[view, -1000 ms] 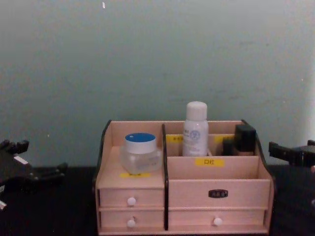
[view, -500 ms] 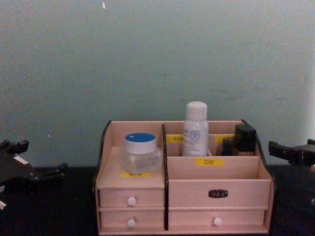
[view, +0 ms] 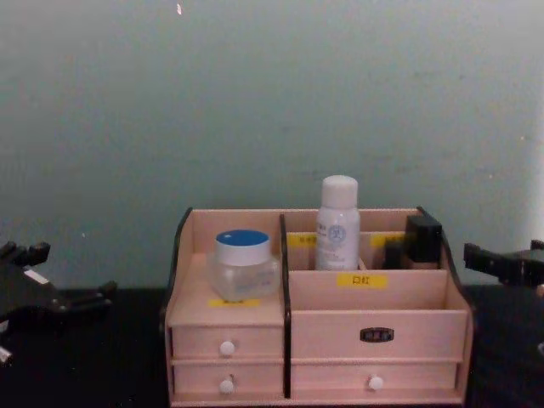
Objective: Pick up the facial cleanser and watermelon frost from the table and place them into the tiered storage box.
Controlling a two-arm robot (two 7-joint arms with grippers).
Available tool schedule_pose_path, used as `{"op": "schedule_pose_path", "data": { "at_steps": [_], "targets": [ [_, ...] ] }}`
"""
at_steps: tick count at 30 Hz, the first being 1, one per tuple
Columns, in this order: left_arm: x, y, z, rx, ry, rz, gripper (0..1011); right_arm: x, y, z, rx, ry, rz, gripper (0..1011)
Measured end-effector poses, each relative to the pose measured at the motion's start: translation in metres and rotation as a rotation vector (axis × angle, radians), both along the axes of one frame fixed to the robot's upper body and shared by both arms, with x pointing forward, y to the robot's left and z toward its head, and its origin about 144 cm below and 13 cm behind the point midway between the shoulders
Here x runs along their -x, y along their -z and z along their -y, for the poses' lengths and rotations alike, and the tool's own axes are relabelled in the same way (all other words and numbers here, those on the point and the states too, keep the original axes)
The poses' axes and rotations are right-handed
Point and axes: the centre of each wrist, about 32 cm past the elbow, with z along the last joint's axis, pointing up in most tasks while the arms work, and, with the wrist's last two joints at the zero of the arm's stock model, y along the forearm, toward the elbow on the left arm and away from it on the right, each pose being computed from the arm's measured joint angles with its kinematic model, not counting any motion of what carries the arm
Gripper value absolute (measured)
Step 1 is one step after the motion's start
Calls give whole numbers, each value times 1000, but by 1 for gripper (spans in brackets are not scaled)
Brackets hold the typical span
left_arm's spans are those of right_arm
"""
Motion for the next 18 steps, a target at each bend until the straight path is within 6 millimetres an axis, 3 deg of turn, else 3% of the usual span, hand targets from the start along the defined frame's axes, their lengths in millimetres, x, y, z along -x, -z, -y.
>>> {"op": "schedule_pose_path", "data": {
  "at_steps": [18],
  "targets": [
    [0, 0, 0, 0, 0, 0, 1001, 0, 0, 0, 0, 0, 0, 1003]
  ]
}}
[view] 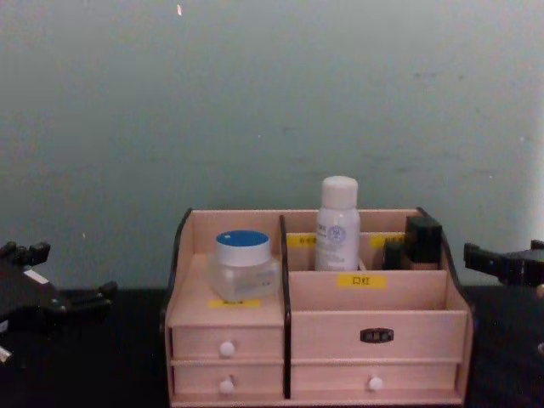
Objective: Pick up the facial cleanser and watermelon frost from the table and place them into the tiered storage box.
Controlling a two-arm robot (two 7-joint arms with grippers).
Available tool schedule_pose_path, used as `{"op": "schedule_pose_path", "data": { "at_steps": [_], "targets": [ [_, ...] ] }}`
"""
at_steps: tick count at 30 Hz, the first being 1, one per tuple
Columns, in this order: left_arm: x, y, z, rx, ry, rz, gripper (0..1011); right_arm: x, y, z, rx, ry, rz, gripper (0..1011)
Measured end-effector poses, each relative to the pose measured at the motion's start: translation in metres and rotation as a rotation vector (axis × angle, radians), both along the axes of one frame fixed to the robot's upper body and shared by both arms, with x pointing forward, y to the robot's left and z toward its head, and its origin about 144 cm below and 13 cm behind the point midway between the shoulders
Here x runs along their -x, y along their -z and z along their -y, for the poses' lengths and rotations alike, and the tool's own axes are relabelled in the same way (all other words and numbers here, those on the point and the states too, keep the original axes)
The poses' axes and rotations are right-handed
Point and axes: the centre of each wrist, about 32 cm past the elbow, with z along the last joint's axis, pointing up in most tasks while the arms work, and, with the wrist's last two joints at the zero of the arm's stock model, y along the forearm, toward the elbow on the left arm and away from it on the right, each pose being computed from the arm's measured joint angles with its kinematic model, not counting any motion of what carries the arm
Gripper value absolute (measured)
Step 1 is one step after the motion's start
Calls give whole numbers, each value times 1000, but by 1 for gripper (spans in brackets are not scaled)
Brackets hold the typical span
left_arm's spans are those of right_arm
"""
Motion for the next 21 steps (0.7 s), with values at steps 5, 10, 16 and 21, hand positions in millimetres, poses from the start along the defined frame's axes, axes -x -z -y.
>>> {"op": "schedule_pose_path", "data": {
  "at_steps": [5, 10, 16, 21],
  "targets": [
    [0, 0, 0, 0, 0, 0, 1001, 0, 0, 0, 0, 0, 0, 1003],
    [0, 0, 0, 0, 0, 0, 1001, 0, 0, 0, 0, 0, 0, 1003],
    [0, 0, 0, 0, 0, 0, 1001, 0, 0, 0, 0, 0, 0, 1003],
    [0, 0, 0, 0, 0, 0, 1001, 0, 0, 0, 0, 0, 0, 1003]
  ]
}}
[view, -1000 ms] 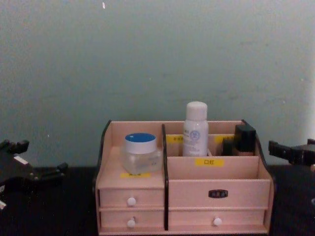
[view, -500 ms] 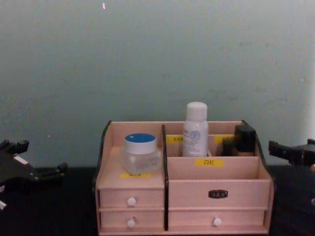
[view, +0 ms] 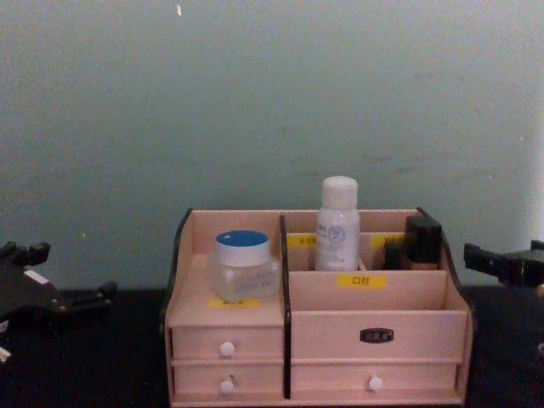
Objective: Pick up the facial cleanser and watermelon frost from the table and place them into the tiered storage box.
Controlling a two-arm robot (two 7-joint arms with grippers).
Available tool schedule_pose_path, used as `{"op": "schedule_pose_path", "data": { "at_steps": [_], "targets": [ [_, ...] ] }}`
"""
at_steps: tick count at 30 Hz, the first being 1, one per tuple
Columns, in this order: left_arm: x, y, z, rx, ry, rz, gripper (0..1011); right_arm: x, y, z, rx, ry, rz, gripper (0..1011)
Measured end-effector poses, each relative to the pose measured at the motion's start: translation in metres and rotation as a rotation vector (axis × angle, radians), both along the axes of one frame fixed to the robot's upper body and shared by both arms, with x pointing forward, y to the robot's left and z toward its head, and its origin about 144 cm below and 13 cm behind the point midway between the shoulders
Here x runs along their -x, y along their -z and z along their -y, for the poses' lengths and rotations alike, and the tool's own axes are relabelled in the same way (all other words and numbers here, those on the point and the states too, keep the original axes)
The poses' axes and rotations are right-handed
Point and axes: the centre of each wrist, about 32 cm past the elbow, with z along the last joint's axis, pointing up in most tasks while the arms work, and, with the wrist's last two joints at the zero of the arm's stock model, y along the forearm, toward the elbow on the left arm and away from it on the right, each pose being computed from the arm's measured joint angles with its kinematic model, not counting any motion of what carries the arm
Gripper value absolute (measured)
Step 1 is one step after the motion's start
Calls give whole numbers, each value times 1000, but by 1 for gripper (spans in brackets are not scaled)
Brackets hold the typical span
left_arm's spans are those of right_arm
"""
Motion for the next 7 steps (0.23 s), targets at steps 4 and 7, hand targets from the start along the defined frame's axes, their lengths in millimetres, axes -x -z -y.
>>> {"op": "schedule_pose_path", "data": {
  "at_steps": [4, 7],
  "targets": [
    [0, 0, 0, 0, 0, 0, 1001, 0, 0, 0, 0, 0, 0, 1003],
    [0, 0, 0, 0, 0, 0, 1001, 0, 0, 0, 0, 0, 0, 1003]
  ]
}}
